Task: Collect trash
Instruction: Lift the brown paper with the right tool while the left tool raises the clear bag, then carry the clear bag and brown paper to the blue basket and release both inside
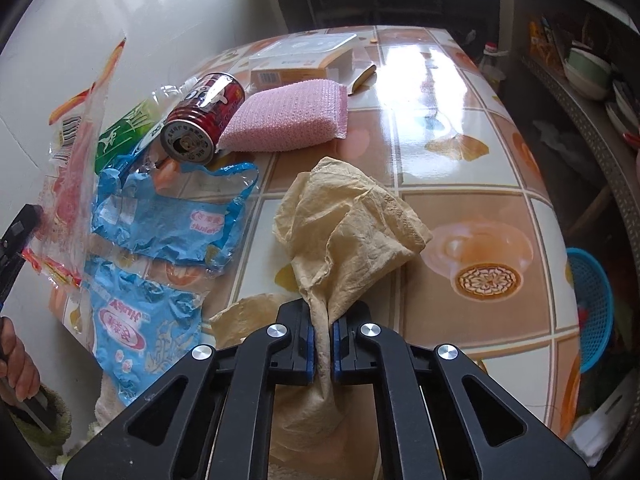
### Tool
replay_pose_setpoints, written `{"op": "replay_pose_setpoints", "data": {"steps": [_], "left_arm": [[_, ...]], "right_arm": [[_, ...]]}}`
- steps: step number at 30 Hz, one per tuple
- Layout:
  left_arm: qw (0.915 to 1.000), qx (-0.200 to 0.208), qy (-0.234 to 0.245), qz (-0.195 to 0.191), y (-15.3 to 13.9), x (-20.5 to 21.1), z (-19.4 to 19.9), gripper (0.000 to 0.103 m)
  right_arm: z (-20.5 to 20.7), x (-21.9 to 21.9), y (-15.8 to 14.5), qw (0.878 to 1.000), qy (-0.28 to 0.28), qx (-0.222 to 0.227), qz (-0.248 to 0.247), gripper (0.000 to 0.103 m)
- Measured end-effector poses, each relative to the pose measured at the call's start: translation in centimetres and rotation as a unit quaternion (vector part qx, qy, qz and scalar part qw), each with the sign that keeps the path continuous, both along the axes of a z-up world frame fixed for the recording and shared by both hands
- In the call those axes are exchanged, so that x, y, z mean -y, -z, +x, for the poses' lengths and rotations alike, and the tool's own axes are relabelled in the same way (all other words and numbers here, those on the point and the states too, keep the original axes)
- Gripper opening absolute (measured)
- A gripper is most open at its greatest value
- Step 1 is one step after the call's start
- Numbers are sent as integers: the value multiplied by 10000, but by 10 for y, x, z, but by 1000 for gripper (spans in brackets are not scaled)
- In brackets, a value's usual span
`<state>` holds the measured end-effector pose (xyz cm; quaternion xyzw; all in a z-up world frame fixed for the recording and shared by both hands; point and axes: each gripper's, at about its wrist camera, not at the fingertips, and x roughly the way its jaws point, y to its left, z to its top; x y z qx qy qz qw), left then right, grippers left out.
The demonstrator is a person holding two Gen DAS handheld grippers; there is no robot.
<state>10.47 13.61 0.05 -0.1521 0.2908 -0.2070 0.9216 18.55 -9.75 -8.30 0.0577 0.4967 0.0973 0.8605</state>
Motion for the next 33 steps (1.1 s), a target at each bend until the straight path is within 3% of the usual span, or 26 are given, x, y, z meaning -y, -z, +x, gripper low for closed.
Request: {"op": "replay_pose_setpoints", "data": {"steps": [18,33], "left_arm": [[9985,213,502,17,-17,36,13,12],[9924,135,1202,246,-23,110,29,12]], "right_arm": [[-27,56,-34,9958,626,481,461,4],[-62,130,-47,9831,1429,867,745,4]]}}
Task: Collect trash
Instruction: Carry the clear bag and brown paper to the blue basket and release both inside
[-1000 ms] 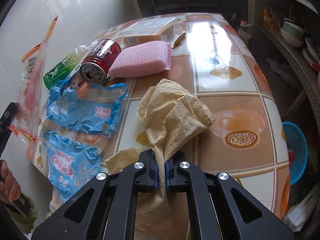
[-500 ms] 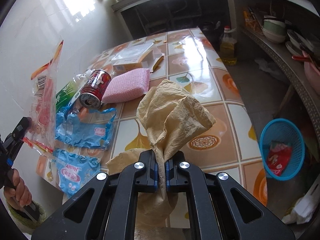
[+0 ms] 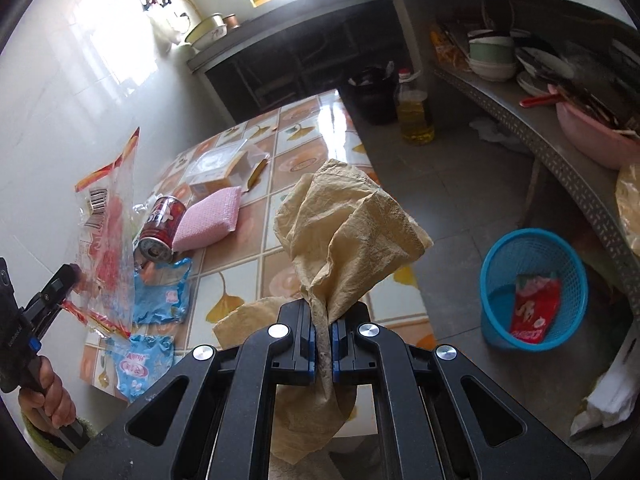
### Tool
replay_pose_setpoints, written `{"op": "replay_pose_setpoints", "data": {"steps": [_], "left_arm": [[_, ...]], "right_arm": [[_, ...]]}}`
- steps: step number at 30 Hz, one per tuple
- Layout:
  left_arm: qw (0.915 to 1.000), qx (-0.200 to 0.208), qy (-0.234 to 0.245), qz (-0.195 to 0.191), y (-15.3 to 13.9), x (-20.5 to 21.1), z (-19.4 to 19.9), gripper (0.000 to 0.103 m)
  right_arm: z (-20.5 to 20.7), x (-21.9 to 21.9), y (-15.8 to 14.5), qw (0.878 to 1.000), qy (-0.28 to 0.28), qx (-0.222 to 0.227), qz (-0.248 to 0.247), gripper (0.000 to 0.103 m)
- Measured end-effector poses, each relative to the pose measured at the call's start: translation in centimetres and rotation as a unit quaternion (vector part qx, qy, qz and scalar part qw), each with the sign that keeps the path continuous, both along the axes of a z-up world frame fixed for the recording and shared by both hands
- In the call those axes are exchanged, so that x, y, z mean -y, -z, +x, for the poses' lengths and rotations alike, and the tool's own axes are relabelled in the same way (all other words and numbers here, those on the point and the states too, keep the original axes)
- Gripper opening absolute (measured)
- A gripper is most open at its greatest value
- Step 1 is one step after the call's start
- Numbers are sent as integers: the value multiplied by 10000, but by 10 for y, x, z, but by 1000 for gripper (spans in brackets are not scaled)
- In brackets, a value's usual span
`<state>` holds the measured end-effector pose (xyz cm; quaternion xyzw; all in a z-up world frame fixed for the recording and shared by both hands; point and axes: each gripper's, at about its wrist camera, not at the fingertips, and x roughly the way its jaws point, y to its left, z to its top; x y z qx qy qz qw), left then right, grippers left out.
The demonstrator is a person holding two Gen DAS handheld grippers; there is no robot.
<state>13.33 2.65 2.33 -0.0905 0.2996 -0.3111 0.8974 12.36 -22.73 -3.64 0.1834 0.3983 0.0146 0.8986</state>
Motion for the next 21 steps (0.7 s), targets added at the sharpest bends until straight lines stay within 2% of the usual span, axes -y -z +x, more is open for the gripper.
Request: {"op": "replay_pose_setpoints", "data": {"steps": [9,21], "left_arm": [[9983,-76,531,245,1,63,9,12],[9901,-372,1151,712,5,142,40,12]], "right_arm": [[-25,58,11,9979,616,-4,188,4],[-54,116,36,9905,1298,-112,450,4]]}}
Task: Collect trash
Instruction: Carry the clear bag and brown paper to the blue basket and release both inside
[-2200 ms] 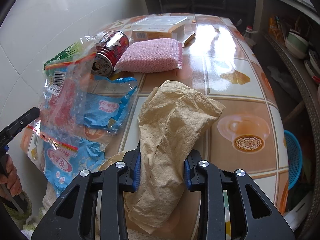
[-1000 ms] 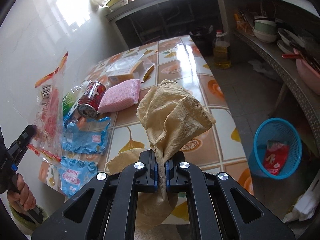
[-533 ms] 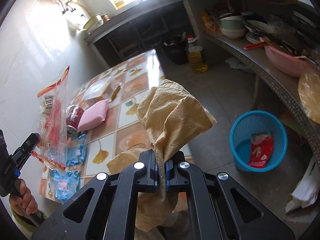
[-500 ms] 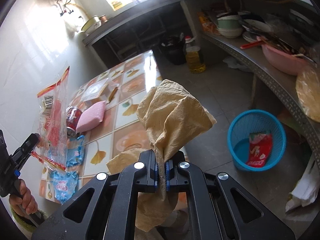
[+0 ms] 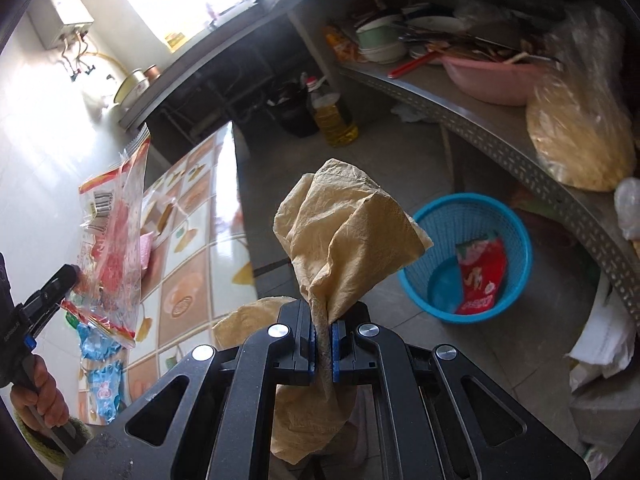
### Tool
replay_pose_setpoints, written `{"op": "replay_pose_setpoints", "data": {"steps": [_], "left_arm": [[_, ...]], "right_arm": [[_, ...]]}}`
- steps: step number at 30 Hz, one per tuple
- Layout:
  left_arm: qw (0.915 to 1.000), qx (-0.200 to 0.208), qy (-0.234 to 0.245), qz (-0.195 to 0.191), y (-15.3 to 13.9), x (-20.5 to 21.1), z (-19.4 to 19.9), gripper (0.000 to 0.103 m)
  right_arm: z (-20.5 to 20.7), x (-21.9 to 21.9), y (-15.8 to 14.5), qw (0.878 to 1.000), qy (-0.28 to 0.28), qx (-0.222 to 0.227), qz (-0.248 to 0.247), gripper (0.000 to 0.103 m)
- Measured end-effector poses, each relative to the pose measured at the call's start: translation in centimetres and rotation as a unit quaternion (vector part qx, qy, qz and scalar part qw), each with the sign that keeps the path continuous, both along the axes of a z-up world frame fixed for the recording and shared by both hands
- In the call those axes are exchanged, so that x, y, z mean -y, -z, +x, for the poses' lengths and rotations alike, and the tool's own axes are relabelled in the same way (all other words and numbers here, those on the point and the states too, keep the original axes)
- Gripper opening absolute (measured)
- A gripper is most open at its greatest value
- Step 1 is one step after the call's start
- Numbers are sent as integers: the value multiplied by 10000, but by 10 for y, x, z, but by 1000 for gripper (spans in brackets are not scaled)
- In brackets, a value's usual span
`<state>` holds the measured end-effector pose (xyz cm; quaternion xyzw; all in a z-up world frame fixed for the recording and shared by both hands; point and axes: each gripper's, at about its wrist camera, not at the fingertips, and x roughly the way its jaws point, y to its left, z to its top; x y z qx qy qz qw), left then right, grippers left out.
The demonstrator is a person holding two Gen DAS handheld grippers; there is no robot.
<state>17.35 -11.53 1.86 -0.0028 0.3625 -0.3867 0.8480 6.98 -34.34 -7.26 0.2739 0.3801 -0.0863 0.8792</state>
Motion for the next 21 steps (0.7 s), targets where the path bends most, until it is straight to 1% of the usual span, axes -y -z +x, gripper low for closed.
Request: {"op": "replay_pose_setpoints", "data": {"steps": [5,10,16,19,21], "left_arm": [[9993,-10,314,208,-1,40,10,12],[9967,-214,640,454,4,85,23,12],[9891,-440,1127,841,19,147,36,12],[9835,-659,1340,1024,32,181,45,12],[9786,-775,1465,1217,43,205,49,12]], "right_arm": [[-13,22,11,9995,284,-70,88,4],[-28,44,23,9978,631,-168,126,4],[-44,70,40,9936,1042,-357,233,4],[-51,80,48,9912,1216,-443,270,4],[-56,84,54,9894,1333,-516,254,4]]}}
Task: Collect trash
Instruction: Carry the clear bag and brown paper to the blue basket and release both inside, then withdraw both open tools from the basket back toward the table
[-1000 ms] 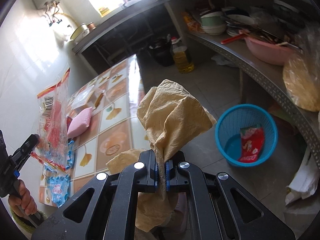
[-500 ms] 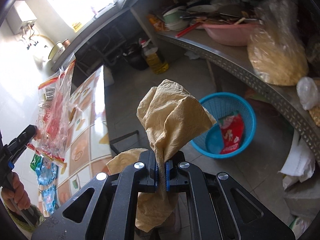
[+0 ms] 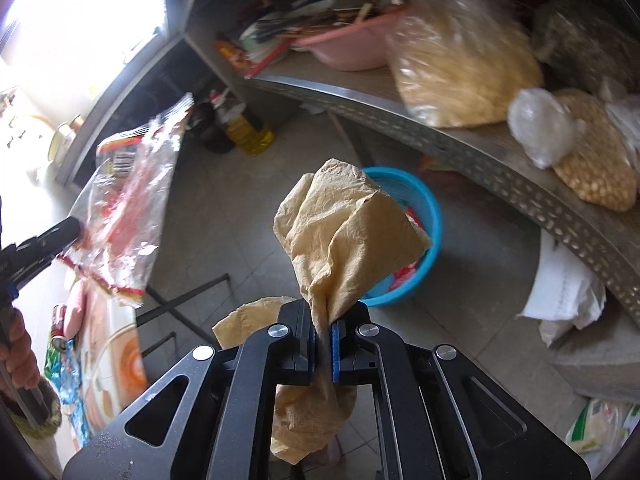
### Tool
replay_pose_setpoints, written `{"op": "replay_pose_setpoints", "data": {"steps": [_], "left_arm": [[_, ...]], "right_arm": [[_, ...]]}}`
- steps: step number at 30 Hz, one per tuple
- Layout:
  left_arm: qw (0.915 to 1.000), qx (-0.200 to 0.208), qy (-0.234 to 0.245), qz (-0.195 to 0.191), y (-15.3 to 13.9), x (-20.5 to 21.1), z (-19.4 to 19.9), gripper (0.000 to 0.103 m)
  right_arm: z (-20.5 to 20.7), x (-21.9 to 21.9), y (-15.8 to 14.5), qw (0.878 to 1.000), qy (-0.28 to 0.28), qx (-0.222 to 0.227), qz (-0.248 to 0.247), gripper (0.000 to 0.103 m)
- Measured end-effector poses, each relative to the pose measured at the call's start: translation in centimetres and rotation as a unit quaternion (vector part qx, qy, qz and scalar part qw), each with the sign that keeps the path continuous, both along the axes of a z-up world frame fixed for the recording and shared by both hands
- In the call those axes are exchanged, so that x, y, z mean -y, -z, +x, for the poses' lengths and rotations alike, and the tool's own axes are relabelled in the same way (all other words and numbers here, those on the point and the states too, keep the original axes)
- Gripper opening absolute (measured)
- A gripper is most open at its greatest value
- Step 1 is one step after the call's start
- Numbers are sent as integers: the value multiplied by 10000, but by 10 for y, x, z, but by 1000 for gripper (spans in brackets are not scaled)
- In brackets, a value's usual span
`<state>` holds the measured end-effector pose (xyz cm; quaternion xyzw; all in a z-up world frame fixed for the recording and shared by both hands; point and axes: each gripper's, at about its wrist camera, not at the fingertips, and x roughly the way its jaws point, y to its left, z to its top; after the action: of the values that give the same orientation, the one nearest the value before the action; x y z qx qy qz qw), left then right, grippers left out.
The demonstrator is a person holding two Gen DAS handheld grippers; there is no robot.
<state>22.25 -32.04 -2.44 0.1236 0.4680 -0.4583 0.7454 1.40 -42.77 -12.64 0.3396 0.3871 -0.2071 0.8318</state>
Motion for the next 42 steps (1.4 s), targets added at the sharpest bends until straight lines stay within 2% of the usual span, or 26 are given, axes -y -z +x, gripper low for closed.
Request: {"op": "replay_pose_setpoints", "data": {"steps": [4,7,15,16,17,19,20,22,26,30,34,37,39,42], "left_arm": [[9978,-440,218,434,32,41,9,12],[9930,-805,281,812,66,72,21,12],[9802,-1041,356,1646,148,140,36,15],[9763,-1172,395,1777,162,148,39,20],[9736,-1246,427,1866,171,152,42,34],[9712,-1130,323,2071,187,157,48,55],[9709,-990,179,2172,192,156,51,56],[9721,-1071,-13,2088,193,152,59,56],[9743,-1034,-232,1990,171,135,69,56],[9836,-771,-295,1601,122,115,75,56],[9926,-450,-323,1077,57,81,71,63],[9971,-304,-388,581,5,35,64,66],[9980,-193,-471,382,-15,6,55,68],[9977,-75,-664,139,-40,-45,38,73]], "right_arm": [[-9,12,13,9997,204,-117,64,4],[-14,21,21,9992,340,-193,131,4],[-21,37,40,9974,549,-377,289,4],[-20,38,43,9972,548,-396,322,4],[-19,38,46,9970,542,-410,361,4],[-15,38,49,9968,519,-442,416,4],[-12,38,51,9968,499,-450,431,4],[-8,36,53,9969,455,-457,443,4],[3,35,57,9972,350,-479,453,4],[25,39,65,9973,191,-529,477,4],[68,45,79,9968,-105,-680,397,4],[112,51,99,9944,-358,-968,205,5],[142,56,120,9911,-466,-1245,114,6],[185,67,165,9803,-601,-1880,26,23]]}}
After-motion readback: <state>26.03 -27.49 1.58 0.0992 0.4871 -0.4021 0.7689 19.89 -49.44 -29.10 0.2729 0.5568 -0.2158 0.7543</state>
